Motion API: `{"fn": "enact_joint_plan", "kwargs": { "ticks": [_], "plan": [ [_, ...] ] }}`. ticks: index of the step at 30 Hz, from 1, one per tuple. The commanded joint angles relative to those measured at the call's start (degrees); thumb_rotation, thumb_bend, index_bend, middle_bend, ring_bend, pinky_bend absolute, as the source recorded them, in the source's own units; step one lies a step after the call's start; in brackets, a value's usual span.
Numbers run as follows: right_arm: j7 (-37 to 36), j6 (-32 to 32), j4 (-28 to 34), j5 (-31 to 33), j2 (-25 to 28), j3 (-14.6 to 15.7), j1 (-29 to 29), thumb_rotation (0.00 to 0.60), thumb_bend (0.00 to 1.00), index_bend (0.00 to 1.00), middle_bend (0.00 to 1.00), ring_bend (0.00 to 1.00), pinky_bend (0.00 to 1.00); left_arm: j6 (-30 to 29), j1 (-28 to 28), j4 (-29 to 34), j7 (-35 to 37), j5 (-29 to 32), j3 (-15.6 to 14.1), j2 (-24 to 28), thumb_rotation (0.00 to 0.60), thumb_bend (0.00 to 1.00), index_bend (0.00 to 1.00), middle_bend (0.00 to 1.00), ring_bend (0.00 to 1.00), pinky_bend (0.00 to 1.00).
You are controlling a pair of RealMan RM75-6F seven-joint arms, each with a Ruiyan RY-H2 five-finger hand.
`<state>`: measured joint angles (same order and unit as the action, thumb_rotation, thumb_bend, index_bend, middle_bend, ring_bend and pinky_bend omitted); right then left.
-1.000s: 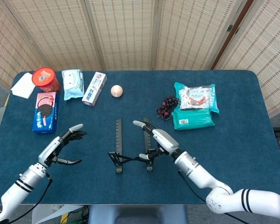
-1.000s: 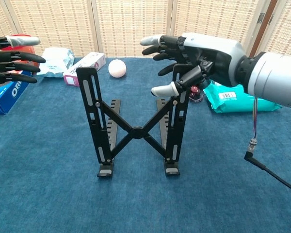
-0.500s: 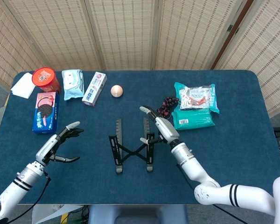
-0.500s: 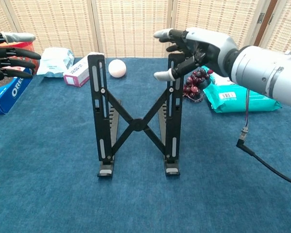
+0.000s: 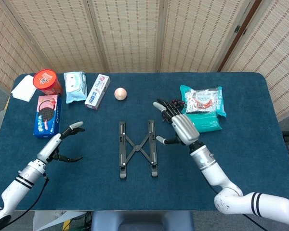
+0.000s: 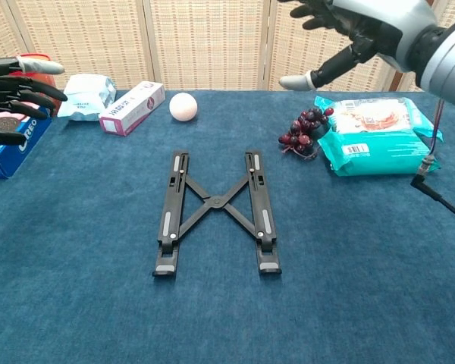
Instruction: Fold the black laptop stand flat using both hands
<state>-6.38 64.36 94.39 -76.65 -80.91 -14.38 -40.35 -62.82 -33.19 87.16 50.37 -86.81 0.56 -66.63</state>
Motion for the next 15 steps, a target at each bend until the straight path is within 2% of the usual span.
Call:
{"fn": "enact_joint_plan", "kwargs": {
  "ticks": [1, 5, 8, 15],
  "plan": [
    [4.5, 3.6, -2.7, -9.0, 3.0, 4.1, 1.3, 0.600, 0.08, 0.00, 0.00, 0.00, 0.07, 3.2, -2.1, -5.6, -14.6, 2.2, 1.5, -4.0, 0.600, 0.12, 0.08, 0.20, 0.16, 0.15],
    [7.7, 4.1, -3.8, -13.2, 3.3, 6.3, 1.3, 0.600, 0.06, 0.00, 0.00, 0.00, 0.07, 4.5, -3.6, -11.0, -25.1, 3.5, 2.6, -9.1, 0.600, 0.12, 0.08, 0.19, 0.15, 0.15],
    [10.4, 3.9, -4.9, -14.8, 2.5, 7.5, 1.3, 0.600, 0.05, 0.00, 0.00, 0.00, 0.07, 5.7, -4.8, -14.4, -30.2, 4.1, 3.1, -12.3, 0.600, 0.12, 0.07, 0.18, 0.15, 0.15],
    [16.4, 3.3, -5.6, -13.9, -1.0, 8.8, 2.3, 0.600, 0.03, 0.00, 0.00, 0.00, 0.04, 8.4, -6.6, -19.2, -36.2, 6.6, 4.6, -18.1, 0.600, 0.12, 0.02, 0.15, 0.13, 0.12]
  ]
}}
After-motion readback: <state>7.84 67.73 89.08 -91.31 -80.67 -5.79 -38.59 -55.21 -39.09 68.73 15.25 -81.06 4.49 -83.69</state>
